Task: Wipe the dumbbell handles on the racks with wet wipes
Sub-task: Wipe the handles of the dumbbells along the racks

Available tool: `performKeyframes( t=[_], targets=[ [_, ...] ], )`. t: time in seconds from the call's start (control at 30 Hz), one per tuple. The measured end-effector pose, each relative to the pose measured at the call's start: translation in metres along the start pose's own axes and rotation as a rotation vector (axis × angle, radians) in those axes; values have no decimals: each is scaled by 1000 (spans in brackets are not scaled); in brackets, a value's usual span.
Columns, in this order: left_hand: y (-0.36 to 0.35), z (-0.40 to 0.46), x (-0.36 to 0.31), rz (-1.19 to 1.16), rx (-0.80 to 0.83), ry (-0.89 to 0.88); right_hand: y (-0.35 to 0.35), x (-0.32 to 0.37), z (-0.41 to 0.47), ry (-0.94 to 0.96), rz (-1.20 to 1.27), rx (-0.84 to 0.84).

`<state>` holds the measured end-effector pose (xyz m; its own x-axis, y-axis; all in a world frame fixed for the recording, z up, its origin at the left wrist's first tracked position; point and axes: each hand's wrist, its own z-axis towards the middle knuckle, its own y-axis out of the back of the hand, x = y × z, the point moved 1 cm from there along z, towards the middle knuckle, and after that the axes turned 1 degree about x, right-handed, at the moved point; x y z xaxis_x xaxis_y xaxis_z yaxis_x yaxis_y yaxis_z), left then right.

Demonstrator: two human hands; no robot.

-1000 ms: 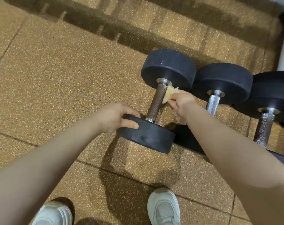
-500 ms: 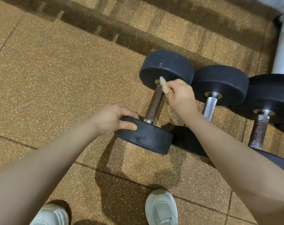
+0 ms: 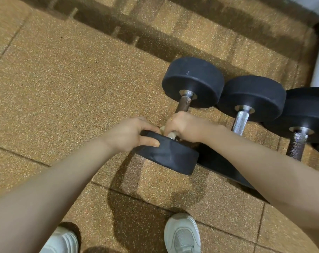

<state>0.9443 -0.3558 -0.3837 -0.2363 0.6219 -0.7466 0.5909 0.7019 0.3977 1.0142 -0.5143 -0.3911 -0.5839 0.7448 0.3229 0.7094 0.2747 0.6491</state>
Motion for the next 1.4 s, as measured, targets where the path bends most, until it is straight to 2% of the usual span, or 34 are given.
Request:
performKeyframes(
  t=[0.07,0.13,0.17,0.27,0.33,0.43,0.47,0.53,0.6,0.63,0.67,0.7,0.73,0.8,0.83,0.87,0.9,0.97,1.03,1.1,1.17,1.2,1.27,1.37,1.4],
  targets=[
    [0,1,0,-29,12,12,14,-15,11,-219,31,-143],
    [1,2,0,-26,12,9,23,-23,19,-257,-112,-363],
    [2,2,0,-13,14,4,23,-23,19,-237,-172,-411],
    [3,3,-3,-20,24,2,8,-17,21,-248,-133,-376],
    [3,2,-3,-22,30,2,-2,-9,19,-219,-39,-289],
    [3,1,-2,-33,33,-12,-15,0,3,-32,67,-148],
    [3,1,-2,-26,30,-16,-17,1,-6,10,172,-203],
    [3,2,-2,-21,32,-14,-23,-8,-22,-60,493,-601],
    [3,3,-2,-33,36,-10,-29,-35,-22,-435,974,-972],
    [3,3,-2,-35,37,-8,-29,-45,-20,-584,1292,-1048],
    [2,3,-2,-35,37,-8,-32,-51,-15,-657,1564,-1040],
    [2,3,-2,-38,35,-6,-33,-56,-9,-718,1679,-937],
    [2,3,-2,-40,30,-1,-30,-51,-5,-823,1716,-800],
    [1,1,-2,-35,9,17,-25,-50,2,-979,1797,-703],
    [0,1,-2,-24,-5,24,-22,-51,8,-955,2055,-700],
    [-2,0,-2,-4,-16,28,-20,-49,13,-787,2351,-694],
    [-2,0,-2,14,-20,30,-17,-44,14,-681,2351,-715],
    [-3,0,-2,18,-14,39,-28,-49,18,-675,2256,-623],
    [-2,1,-2,11,-1,39,-38,-48,15,-726,1928,-384],
    [-1,1,-2,33,12,39,-48,-37,4,-674,1650,-105],
    [-1,1,-2,49,15,38,-55,-25,-2,-627,1535,67],
    [-1,1,-2,51,11,37,-57,-24,-2,-625,1520,93],
    [-2,-1,-1,45,2,36,-50,-33,3,-681,1657,-31],
    [-4,-2,-1,9,-8,39,-27,-57,12,-815,2111,-489],
    [-4,-3,-1,-2,-11,39,-20,-63,14,-813,2196,-622]
  ],
)
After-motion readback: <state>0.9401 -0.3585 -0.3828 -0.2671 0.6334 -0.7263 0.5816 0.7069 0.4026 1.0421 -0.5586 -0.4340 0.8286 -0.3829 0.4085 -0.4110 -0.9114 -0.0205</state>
